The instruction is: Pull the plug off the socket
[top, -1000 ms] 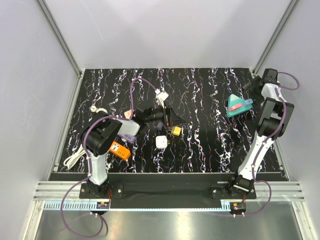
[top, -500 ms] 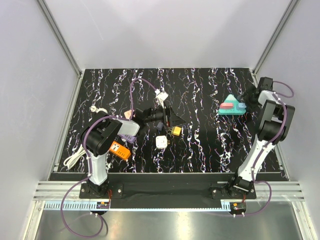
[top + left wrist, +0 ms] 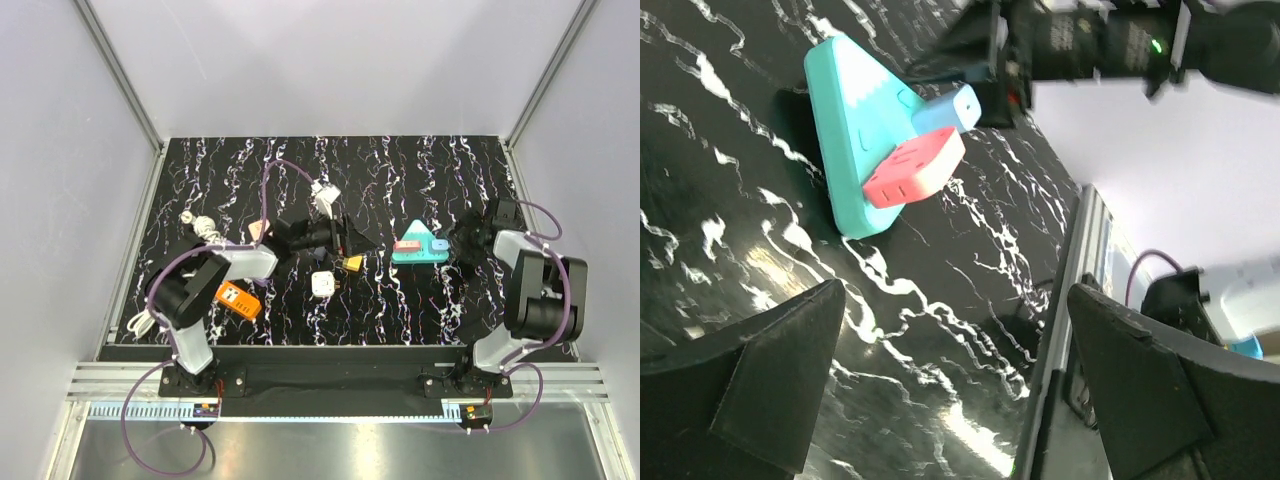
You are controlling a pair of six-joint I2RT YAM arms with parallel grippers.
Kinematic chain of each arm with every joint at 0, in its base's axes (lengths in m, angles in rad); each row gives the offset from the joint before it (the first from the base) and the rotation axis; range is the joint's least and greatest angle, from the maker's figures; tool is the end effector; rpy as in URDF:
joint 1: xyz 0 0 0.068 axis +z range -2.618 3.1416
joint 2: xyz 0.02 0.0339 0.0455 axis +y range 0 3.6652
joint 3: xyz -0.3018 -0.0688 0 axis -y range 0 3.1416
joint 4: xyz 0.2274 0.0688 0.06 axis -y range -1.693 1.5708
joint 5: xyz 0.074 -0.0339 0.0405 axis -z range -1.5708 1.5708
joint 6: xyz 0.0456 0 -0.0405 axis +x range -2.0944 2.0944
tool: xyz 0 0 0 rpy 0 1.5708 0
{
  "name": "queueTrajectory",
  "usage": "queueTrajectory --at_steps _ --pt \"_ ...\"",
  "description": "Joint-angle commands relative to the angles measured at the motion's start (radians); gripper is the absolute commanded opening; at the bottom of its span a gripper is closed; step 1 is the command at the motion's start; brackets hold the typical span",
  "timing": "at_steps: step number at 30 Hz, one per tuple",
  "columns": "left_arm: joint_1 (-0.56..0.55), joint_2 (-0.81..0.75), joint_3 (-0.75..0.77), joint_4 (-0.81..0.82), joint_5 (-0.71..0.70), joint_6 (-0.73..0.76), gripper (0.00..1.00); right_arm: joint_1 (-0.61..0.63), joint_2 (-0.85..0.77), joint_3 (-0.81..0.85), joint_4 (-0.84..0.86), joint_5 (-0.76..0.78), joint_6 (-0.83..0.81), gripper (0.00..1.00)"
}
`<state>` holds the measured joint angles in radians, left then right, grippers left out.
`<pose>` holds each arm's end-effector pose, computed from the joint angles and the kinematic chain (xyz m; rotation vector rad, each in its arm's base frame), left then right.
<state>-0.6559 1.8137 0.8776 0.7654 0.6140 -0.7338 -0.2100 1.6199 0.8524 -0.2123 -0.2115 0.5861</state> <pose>0.2894 -0.2559 0.2400 0.4359 1.9311 -1.4974 0.3015 -0.0545 0.2018 0.9194 2.4007 0.4142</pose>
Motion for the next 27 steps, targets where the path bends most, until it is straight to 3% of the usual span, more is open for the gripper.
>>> queueTrajectory --at_steps 1,4,8,12,13,14,20,27 --pt "-0.076 -0.122 0.003 -0.181 -0.187 0.005 0.99 -0.005 -0.094 -0.056 0.083 0.0 0.029 0.83" --pt "-0.163 -0.189 0.014 -0.284 -0.339 -0.024 0.97 -0.005 -0.123 -0.084 0.103 0.015 0.031 0.84" --pt "-0.249 -0.208 0.055 -0.393 -0.43 -0.049 0.91 -0.006 -0.12 -0.119 0.14 -0.034 0.056 0.81" --pt "-0.292 -0.229 0.057 -0.445 -0.485 -0.076 0.89 -0.005 -0.159 -0.217 0.186 -0.092 0.116 0.74" --pt "-0.297 -0.235 0.06 -0.487 -0.512 -0.079 0.89 -0.005 -0.181 -0.242 0.191 -0.107 0.129 0.64" --pt "-0.303 -0.238 0.064 -0.512 -0.528 -0.081 0.89 -0.003 -0.204 -0.269 0.201 -0.13 0.158 0.62" --pt "-0.344 -0.237 0.122 -0.643 -0.611 -0.107 0.93 0.018 -0.396 -0.42 0.219 -0.216 0.19 0.62" --pt "-0.35 -0.153 0.304 -0.762 -0.64 -0.081 0.95 0.021 -0.624 -0.463 0.084 -0.224 0.152 0.64"
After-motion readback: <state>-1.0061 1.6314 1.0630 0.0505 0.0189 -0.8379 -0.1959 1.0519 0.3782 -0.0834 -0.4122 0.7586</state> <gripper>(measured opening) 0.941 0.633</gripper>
